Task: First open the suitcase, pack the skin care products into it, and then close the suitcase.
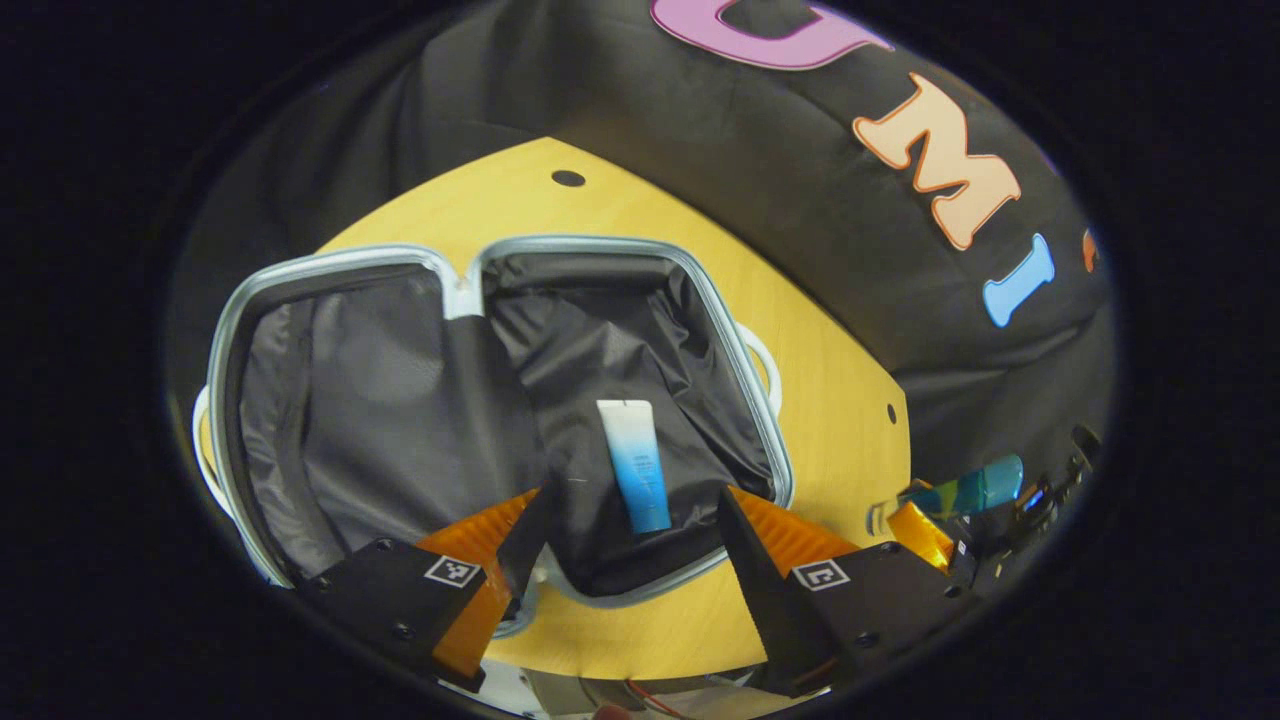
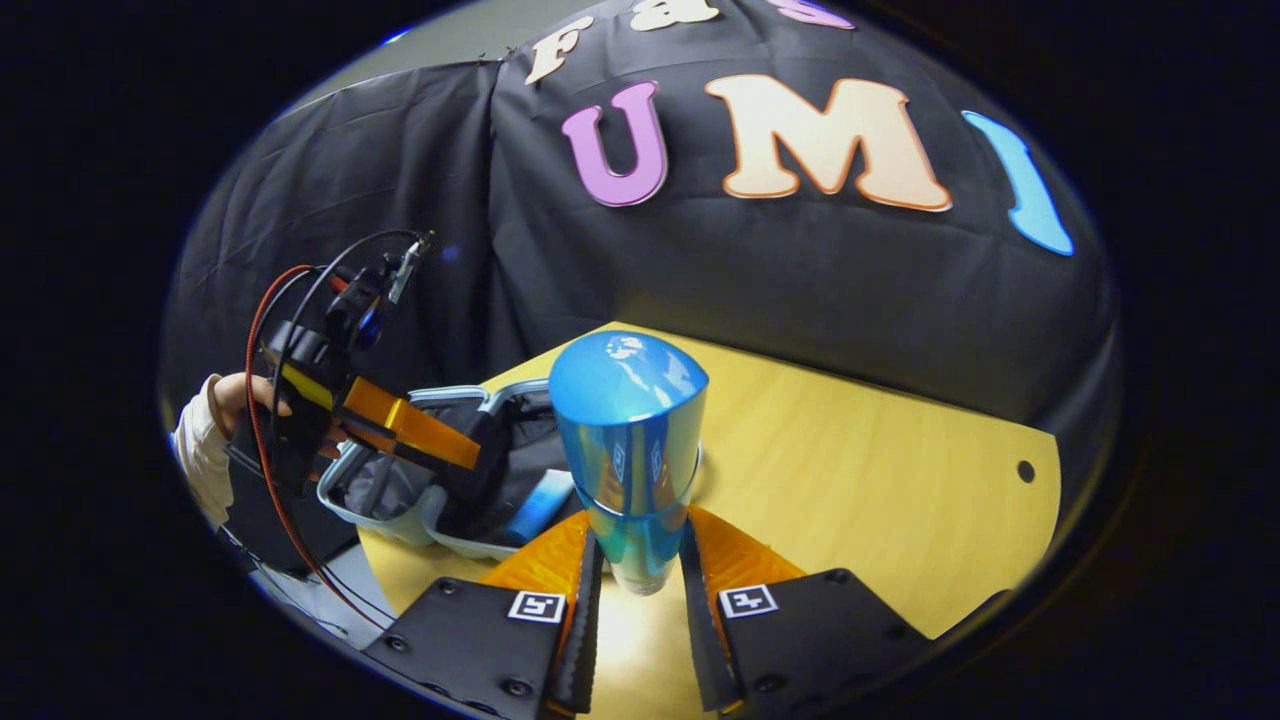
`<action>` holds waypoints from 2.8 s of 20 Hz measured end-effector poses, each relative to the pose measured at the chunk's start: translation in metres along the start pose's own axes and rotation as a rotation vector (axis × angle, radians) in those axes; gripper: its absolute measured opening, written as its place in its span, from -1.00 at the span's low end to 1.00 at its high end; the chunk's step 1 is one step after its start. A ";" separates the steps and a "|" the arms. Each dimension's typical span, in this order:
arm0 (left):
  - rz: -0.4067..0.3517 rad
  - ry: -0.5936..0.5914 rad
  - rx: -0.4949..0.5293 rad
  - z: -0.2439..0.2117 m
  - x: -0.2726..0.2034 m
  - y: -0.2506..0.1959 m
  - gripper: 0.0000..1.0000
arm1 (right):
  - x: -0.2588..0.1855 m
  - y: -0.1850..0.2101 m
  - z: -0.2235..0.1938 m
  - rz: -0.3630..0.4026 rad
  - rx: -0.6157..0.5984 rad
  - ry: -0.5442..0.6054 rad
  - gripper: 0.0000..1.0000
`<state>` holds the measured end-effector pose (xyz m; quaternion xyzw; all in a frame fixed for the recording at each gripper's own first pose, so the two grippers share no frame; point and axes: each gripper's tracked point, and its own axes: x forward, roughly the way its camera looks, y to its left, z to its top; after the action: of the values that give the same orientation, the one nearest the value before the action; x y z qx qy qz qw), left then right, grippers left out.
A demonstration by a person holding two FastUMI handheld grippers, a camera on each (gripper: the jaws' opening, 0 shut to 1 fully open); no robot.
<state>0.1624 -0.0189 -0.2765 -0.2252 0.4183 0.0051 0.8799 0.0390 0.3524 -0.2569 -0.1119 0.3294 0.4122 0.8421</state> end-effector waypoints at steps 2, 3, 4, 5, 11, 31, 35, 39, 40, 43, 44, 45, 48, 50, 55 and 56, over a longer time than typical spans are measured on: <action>0.016 -0.035 -0.011 0.008 -0.021 0.020 0.93 | 0.025 0.024 -0.005 0.062 0.007 0.078 -0.20; 0.020 -0.049 -0.016 0.011 -0.032 0.030 0.93 | 0.040 0.033 -0.011 0.083 0.005 0.114 -0.13; 0.027 -0.065 -0.025 0.014 -0.043 0.041 0.93 | 0.053 0.041 -0.020 0.104 0.000 0.160 -0.17; 0.037 -0.076 -0.034 0.016 -0.054 0.052 0.93 | 0.067 0.049 -0.030 0.121 0.000 0.207 -0.17; 0.081 -0.134 -0.112 0.013 -0.098 0.108 0.94 | 0.113 0.054 -0.057 0.124 -0.009 0.405 -0.22; 0.211 -0.172 -0.326 -0.023 -0.141 0.220 0.87 | 0.140 0.043 -0.076 0.008 -0.023 0.484 -0.05; 0.253 -0.178 -0.364 -0.022 -0.137 0.246 0.94 | 0.129 0.044 -0.044 0.028 -0.055 0.354 0.79; 0.278 -0.162 -0.401 -0.026 -0.131 0.276 0.94 | 0.107 0.030 -0.008 -0.012 -0.009 0.213 0.95; 0.281 -0.155 -0.410 -0.027 -0.129 0.281 0.94 | 0.099 0.025 -0.002 -0.025 0.011 0.192 0.95; 0.291 -0.150 -0.432 -0.029 -0.125 0.304 0.93 | 0.071 -0.003 0.017 -0.084 0.074 0.125 0.95; 0.290 -0.147 -0.442 -0.028 -0.122 0.310 0.92 | 0.062 -0.011 0.023 -0.102 0.095 0.097 0.96; 0.287 -0.140 -0.457 -0.027 -0.119 0.315 0.92 | 0.052 -0.021 0.028 -0.122 0.113 0.070 0.96; 0.263 -0.128 -0.503 -0.024 -0.107 0.326 0.92 | 0.020 -0.056 0.035 -0.195 0.165 0.015 0.95; 0.253 -0.107 -0.522 -0.025 -0.101 0.330 0.90 | 0.001 -0.079 0.036 -0.250 0.195 -0.011 0.95; 0.232 -0.072 -0.530 -0.023 -0.086 0.329 0.21 | -0.038 -0.115 0.009 -0.356 0.230 0.000 0.92; 0.239 -0.064 -0.528 -0.024 -0.084 0.330 -0.12 | -0.045 -0.114 0.003 -0.365 0.240 0.001 0.92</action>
<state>0.0247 0.2825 -0.3569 -0.3954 0.3980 0.2246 0.7967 0.1079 0.2535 -0.2346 -0.0690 0.3508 0.2108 0.9098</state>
